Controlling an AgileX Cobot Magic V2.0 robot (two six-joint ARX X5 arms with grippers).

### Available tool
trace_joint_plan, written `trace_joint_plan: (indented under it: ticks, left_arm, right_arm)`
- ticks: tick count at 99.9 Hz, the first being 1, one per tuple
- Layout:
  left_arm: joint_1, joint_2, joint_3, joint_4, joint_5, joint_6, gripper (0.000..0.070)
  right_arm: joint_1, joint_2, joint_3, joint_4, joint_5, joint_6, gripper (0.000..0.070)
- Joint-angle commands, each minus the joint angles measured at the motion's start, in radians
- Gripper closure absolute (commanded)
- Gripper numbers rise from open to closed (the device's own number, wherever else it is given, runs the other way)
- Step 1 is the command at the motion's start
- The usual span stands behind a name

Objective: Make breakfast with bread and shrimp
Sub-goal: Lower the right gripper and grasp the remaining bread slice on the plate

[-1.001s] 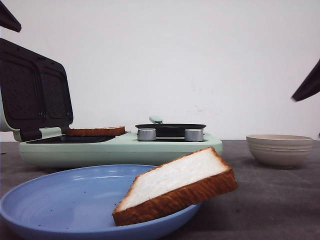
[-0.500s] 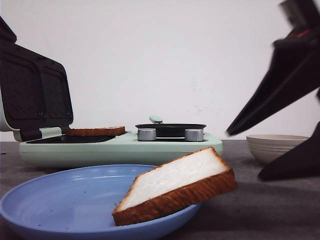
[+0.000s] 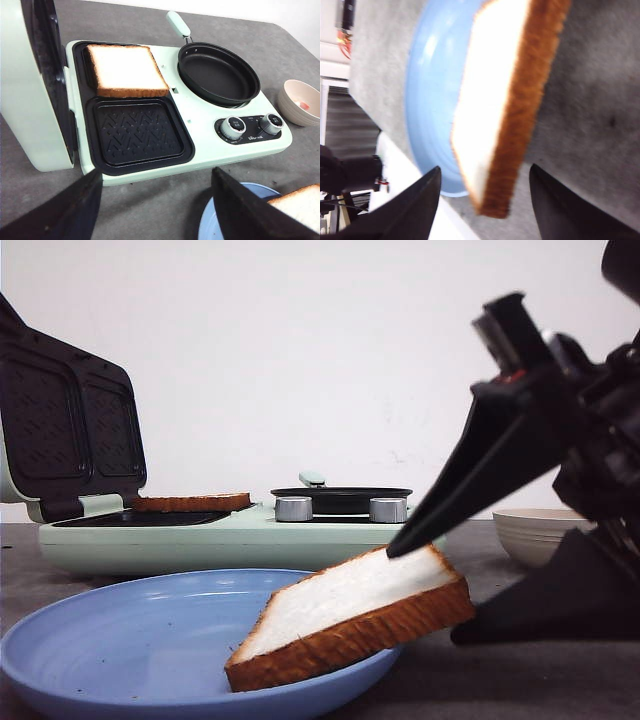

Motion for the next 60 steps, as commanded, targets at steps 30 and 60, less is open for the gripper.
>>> trace_joint_plan:
  ticks: [30, 60]
  left_arm:
    - [0.0, 0.005, 0.004, 0.005, 0.0, 0.003, 0.0352]
    - [0.0, 0.005, 0.004, 0.005, 0.0, 0.003, 0.0352]
  right_arm:
    - [0.01, 0.03, 0.006, 0.056, -0.002, 0.014, 0.07]
    - [0.01, 0.028, 0.008, 0.159, -0.046, 0.063, 0.07]
